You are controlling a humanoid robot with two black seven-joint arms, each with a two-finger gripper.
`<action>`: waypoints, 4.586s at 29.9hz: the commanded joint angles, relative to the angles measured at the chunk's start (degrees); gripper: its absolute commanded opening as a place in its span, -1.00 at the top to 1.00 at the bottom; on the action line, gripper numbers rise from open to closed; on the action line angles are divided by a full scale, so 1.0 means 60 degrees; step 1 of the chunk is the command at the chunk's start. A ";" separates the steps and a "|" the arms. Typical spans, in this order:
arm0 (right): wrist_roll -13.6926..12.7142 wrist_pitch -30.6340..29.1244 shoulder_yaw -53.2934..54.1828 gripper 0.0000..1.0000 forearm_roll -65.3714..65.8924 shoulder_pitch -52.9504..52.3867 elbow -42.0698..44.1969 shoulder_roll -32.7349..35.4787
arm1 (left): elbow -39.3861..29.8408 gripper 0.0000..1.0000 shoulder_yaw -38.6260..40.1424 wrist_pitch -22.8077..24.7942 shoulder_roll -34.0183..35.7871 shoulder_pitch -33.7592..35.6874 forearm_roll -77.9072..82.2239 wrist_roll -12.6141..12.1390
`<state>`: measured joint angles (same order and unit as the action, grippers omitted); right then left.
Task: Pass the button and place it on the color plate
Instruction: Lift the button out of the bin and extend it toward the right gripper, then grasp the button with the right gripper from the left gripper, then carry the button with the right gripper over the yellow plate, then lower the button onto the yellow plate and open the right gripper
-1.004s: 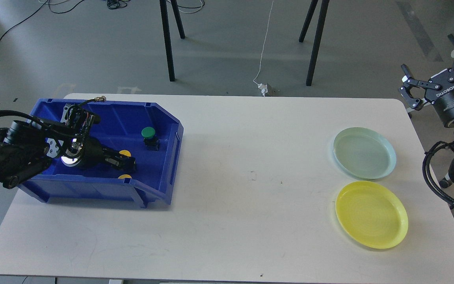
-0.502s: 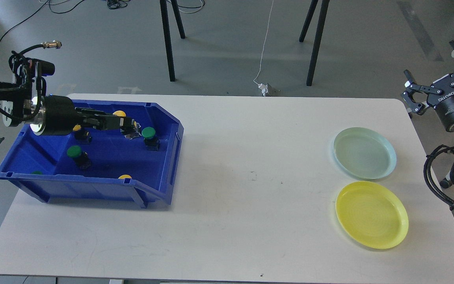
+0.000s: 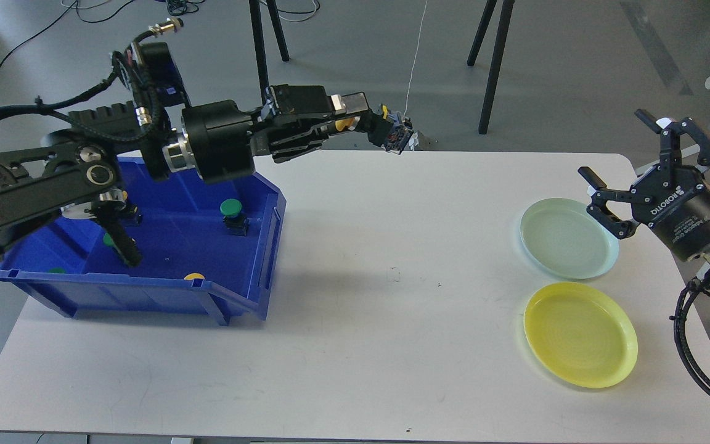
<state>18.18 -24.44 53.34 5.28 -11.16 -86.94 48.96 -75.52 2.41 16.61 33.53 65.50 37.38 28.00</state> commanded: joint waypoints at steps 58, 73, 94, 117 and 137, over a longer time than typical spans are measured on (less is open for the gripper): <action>0.0178 0.1216 -0.3353 0.97 0.0672 -0.3107 0.0077 -0.2669 | 0.0838 -0.40 0.0755 0.0366 -0.0990 -0.0868 -0.0078 0.0000; 0.1304 0.1128 -0.2605 0.98 0.0657 0.0948 -0.0364 0.1009 | 0.0868 -0.46 0.0769 0.0352 -0.1004 -0.0868 -0.0078 0.0000; 0.1637 0.0205 -0.2635 0.94 0.0540 0.2608 0.3870 -0.0367 | 0.0868 -0.46 0.0769 0.0352 -0.1019 -0.0868 -0.0093 0.0000; 0.1637 0.0132 -0.2737 -0.34 0.0511 0.2270 0.3812 -0.1158 | 0.0868 -0.48 0.0945 0.0352 -0.1004 -0.1000 -0.0093 0.0000; 0.0589 -0.0513 0.0295 -0.95 0.0467 -0.0496 0.2581 -0.0982 | 0.0545 -0.62 0.1649 0.0439 0.3401 -0.1293 0.2112 0.0000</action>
<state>23.37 -27.74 54.04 8.07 -9.82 -71.74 43.38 -72.00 13.13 18.79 46.90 57.73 41.49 28.00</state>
